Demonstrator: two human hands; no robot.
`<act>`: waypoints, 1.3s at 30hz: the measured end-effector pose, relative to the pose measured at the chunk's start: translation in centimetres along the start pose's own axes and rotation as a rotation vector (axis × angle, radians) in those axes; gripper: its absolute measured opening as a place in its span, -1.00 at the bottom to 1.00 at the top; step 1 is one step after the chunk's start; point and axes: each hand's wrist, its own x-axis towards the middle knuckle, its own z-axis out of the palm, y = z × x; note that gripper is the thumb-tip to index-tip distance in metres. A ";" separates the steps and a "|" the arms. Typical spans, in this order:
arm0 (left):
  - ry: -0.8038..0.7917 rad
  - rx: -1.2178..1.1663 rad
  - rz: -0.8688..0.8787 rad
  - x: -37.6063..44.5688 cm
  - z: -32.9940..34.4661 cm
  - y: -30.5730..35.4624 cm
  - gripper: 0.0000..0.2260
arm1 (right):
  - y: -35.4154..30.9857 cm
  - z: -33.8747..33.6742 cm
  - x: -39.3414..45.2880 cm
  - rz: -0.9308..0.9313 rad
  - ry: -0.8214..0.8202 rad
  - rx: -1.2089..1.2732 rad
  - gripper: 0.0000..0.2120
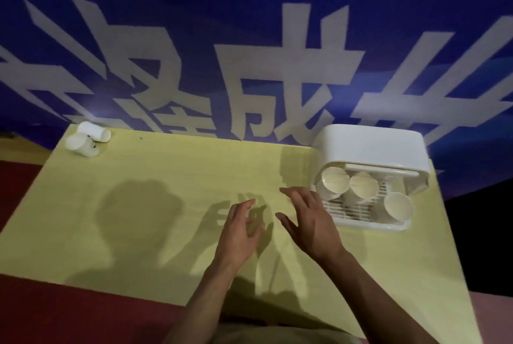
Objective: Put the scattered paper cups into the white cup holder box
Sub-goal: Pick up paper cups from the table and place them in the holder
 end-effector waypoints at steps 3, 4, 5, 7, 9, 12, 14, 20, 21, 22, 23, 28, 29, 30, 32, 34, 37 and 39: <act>0.052 -0.024 -0.055 1.1 -7.2 -5.4 -0.49 | -6.8 5.0 4.0 -0.011 -0.059 0.047 -0.52; 0.086 -0.031 -0.072 1.5 -9.9 -7.4 -0.50 | -9.2 6.8 5.4 -0.022 -0.084 0.063 -0.53; 0.127 -0.033 -0.087 2.0 -12.7 -9.5 -0.50 | -11.5 8.6 6.8 -0.037 -0.110 0.072 -0.53; 0.207 -0.036 -0.121 3.0 -18.1 -13.5 -0.49 | -15.8 12.0 9.5 -0.066 -0.158 0.072 -0.53; 0.282 -0.055 -0.159 3.9 -23.5 -17.7 -0.47 | -19.7 15.0 12.1 -0.091 -0.190 0.073 -0.52; 0.399 -0.036 -0.215 6.1 -30.2 -22.3 -0.42 | -23.8 17.9 15.2 -0.108 -0.213 0.072 -0.50; 0.484 0.006 -0.237 8.5 -34.0 -24.4 -0.38 | -25.5 19.2 16.9 -0.116 -0.214 0.085 -0.49; 0.509 0.079 -0.314 17.2 -41.6 -28.3 -0.25 | -27.1 21.4 20.1 -0.112 -0.224 0.034 -0.47; 0.501 0.084 -0.327 18.6 -42.3 -28.8 -0.23 | -27.1 21.4 20.4 -0.108 -0.227 0.023 -0.46; 0.494 0.089 -0.342 20.0 -42.9 -29.4 -0.21 | -27.1 21.7 20.7 -0.106 -0.232 0.012 -0.46; 0.486 0.100 -0.357 21.3 -43.4 -30.0 -0.20 | -27.1 22.0 21.1 -0.105 -0.236 0.000 -0.46; 0.452 0.147 -0.394 25.9 -44.0 -32.9 -0.13 | -27.4 23.7 24.2 -0.115 -0.275 -0.048 -0.44; 0.443 0.150 -0.390 26.5 -43.9 -33.4 -0.12 | -27.6 24.0 25.1 -0.124 -0.280 -0.062 -0.44; 0.432 0.154 -0.386 27.1 -43.8 -33.9 -0.12 | -27.9 24.4 26.1 -0.134 -0.285 -0.077 -0.43; 0.408 0.144 -0.381 27.7 -43.5 -34.7 -0.13 | -28.6 25.3 28.4 -0.158 -0.296 -0.106 -0.42; 0.411 0.113 -0.350 28.0 -43.4 -35.4 -0.19 | -29.5 26.4 30.9 -0.191 -0.309 -0.120 -0.43; 0.480 0.040 -0.310 27.3 -43.5 -36.0 -0.35 | -30.9 28.7 34.9 -0.274 -0.325 -0.114 -0.43; 0.528 0.006 -0.297 26.3 -43.7 -36.2 -0.39 | -32.0 30.8 37.7 -0.325 -0.335 -0.137 -0.41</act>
